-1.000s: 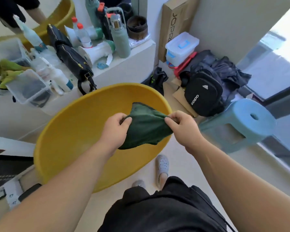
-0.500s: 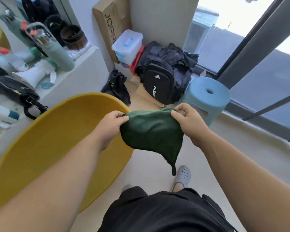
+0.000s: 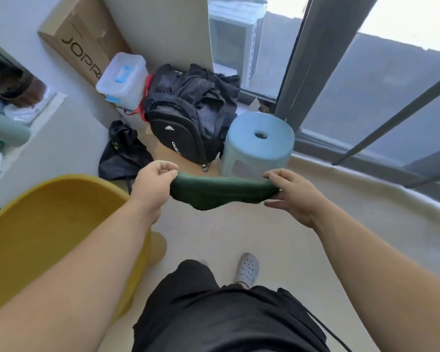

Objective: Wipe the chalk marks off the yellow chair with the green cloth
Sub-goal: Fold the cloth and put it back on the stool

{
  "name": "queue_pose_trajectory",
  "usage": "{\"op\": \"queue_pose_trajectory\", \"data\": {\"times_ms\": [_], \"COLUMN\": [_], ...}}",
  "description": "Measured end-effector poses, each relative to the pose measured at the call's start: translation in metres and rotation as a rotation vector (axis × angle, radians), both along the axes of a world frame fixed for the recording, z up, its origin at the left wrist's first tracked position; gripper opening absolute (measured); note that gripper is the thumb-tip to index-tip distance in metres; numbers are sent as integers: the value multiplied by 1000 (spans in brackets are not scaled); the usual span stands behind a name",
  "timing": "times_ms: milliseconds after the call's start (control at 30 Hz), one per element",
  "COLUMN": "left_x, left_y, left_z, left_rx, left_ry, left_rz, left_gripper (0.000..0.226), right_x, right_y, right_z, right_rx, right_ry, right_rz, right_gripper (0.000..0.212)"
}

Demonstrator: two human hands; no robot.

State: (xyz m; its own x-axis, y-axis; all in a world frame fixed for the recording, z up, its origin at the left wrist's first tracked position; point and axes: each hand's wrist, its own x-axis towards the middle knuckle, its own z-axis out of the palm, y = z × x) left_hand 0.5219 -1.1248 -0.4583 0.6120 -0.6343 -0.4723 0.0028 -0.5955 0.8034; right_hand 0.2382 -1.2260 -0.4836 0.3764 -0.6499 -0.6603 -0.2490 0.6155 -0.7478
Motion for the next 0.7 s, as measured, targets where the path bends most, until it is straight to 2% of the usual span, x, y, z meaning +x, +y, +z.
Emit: {"op": "queue_pose_trajectory", "data": {"times_ms": [67,133,233,300,400,433,467,500,567,600,633,667,700], "left_x": [-10,-15,-20,-20,-15,-11,-5,1,16,24,31,39,46], "left_y": [-23,-44,-75,-99,-141,-158,-174,-192,-228,-245,-262,-278,-293], "left_z": [4,5,0,-9,-22,-27,-32,-37,-44,-47,-48,-50,-53], "left_rx": [25,66,70,61,48,36,22,14,3,12,35,65,101], "left_ry": [44,41,-22,-182,-504,-559,-575,-563,-493,-428,-328,-194,-44], "left_rz": [-100,-251,-444,-493,-535,-543,-544,-551,-609,-646,-668,-668,-649], "left_gripper": [16,29,55,60,42,32,23,16,7,6,8,10,13], "right_x": [-12,-19,-27,-32,-30,-28,-26,-22,-12,-6,-1,4,6], "right_y": [-15,-28,-53,-74,-113,-125,-137,-148,-168,-178,-187,-195,-204], "right_z": [1,1,-4,-9,-11,-12,-13,-17,-25,-32,-38,-41,-45], "right_rx": [63,16,-50,-40,-65,-79,-81,-84,-149,-202,-243,-251,-226], "right_ry": [-151,-58,94,111,137,140,144,178,416,561,682,737,731], "right_rz": [44,140,95,24,-16,-7,11,57,227,328,396,394,324], "right_gripper": [46,63,44,33,22,16,20,30,43,38,26,9,12]}}
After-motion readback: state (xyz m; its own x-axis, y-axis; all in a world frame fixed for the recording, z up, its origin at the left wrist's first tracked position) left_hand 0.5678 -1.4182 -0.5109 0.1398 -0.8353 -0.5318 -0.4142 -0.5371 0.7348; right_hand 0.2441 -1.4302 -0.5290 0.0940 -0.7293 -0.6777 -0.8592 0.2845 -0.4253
